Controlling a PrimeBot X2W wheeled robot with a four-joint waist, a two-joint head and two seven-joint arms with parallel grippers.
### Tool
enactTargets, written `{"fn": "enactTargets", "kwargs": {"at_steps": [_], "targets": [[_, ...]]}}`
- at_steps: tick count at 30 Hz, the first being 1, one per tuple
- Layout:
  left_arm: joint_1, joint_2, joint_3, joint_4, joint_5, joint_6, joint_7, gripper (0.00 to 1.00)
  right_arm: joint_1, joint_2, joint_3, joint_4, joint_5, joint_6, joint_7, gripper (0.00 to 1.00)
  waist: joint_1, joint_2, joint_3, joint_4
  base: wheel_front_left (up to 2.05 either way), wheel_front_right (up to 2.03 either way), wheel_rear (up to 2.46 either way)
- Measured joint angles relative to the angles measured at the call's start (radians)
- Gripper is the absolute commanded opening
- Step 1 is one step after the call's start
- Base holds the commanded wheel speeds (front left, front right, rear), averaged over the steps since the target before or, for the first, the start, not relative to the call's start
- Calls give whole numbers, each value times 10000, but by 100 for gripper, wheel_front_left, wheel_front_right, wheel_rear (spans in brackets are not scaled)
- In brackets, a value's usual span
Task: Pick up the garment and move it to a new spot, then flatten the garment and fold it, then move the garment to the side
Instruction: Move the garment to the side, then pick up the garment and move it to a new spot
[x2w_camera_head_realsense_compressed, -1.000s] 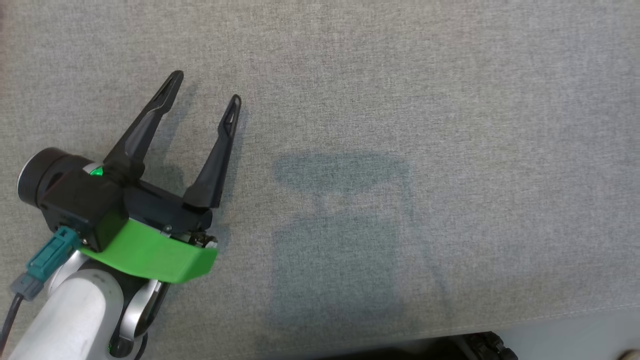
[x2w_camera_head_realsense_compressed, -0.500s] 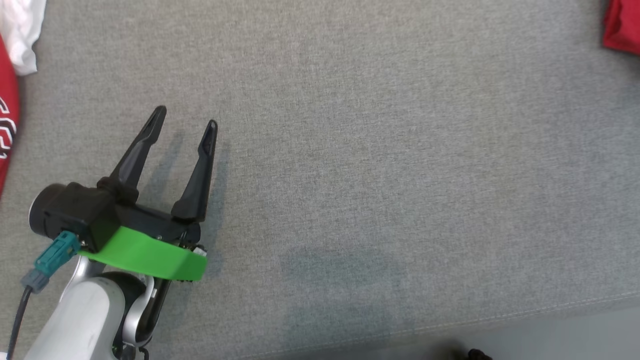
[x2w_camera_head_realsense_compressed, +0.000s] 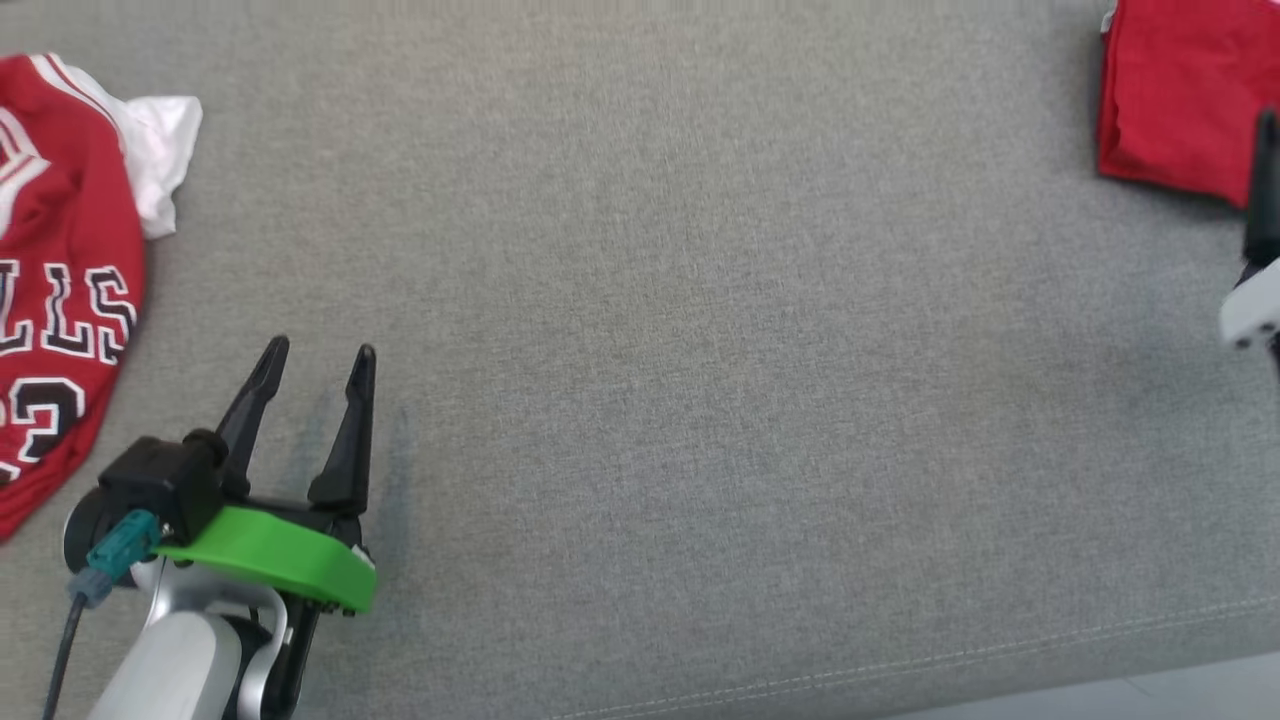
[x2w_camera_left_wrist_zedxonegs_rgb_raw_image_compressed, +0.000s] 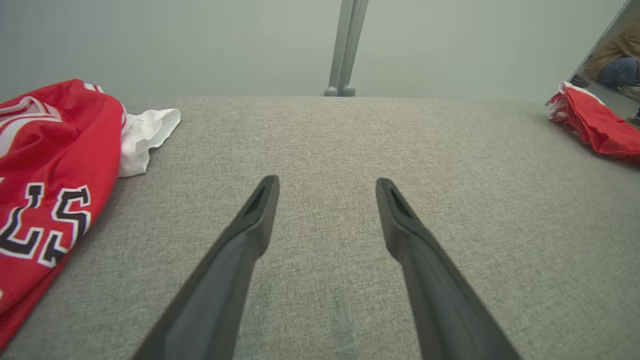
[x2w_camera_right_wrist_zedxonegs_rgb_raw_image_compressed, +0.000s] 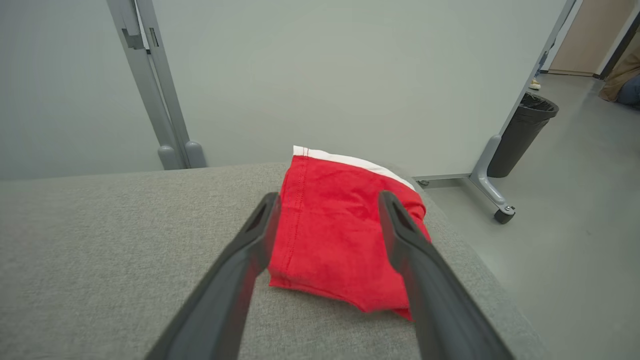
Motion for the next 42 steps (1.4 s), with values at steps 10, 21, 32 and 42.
{"fn": "enactTargets", "kwargs": {"at_steps": [10, 21, 32, 42], "targets": [[776, -286, 240, 1298, -357, -48, -523, 100, 2359, 963, 410, 79, -353, -21, -79, 100, 0, 0, -1403, 317, 0, 0, 0], [1758, -454, 554, 1933, -548, -46, -690, 100, 3533, 1486, 853, -485, -976, -79, -81, 100, 0, 0, -2884, 626, 0, 0, 0], [1870, -447, 681, 1939, -558, -48, -851, 100, 3848, 1473, 485, -1321, -1499, -82, -105, 100, 0, 0, -3423, 784, 0, 0, 0], [1872, -447, 786, 1946, -556, -151, -863, 100, 4311, 1578, 196, -1632, -1647, -94, -105, 100, 0, 0, -3491, 786, 0, 0, 0]]}}
